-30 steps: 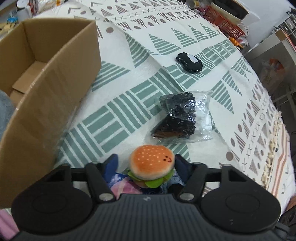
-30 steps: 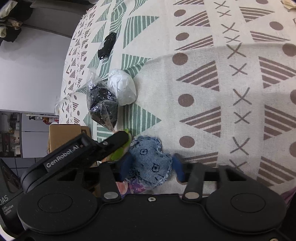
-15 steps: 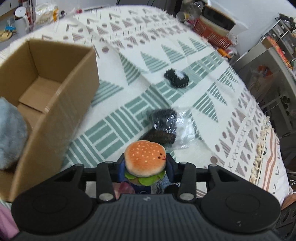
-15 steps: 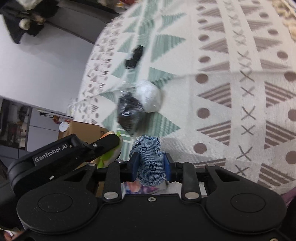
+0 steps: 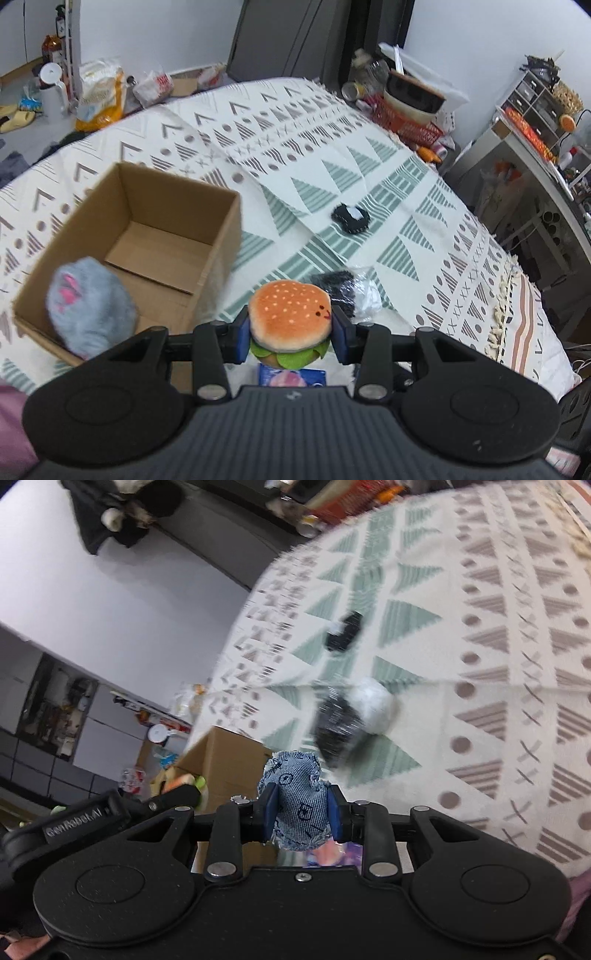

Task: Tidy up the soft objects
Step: 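Carry burger and denim heart into the box and open both grippers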

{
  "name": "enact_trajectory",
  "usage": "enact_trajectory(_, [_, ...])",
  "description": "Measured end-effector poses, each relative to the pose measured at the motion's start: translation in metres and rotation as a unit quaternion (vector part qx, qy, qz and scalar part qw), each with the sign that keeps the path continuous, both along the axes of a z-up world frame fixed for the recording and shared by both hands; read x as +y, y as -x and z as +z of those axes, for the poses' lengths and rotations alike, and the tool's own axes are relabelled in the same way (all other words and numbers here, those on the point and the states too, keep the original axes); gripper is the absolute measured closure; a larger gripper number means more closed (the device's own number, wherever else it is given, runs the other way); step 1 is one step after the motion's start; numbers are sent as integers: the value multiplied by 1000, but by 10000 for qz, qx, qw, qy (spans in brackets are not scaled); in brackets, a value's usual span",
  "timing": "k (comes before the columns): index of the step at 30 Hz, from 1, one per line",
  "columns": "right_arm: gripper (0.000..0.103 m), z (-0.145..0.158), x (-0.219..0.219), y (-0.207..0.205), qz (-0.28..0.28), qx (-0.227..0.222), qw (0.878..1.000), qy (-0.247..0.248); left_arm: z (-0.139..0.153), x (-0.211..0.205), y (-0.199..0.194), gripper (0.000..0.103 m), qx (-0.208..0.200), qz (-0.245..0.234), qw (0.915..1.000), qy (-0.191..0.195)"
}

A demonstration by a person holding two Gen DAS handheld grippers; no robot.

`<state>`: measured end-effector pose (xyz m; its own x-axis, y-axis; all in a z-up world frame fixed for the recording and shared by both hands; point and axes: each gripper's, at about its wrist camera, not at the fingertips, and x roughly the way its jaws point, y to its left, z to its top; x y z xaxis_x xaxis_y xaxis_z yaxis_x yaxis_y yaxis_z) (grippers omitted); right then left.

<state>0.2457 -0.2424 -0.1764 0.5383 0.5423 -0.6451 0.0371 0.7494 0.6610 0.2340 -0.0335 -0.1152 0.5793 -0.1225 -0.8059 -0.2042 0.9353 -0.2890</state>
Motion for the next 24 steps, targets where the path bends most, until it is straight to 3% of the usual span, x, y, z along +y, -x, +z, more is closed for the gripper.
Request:
enact_trajectory(13, [75,20,40,2,490,-487,9974,206,17,60,23,61,-181,456,9987,-109])
enact_trajectory(24, [75,26,70,-3,784,-705,9939,308,-2,93,26,61,-1,664,9978,36])
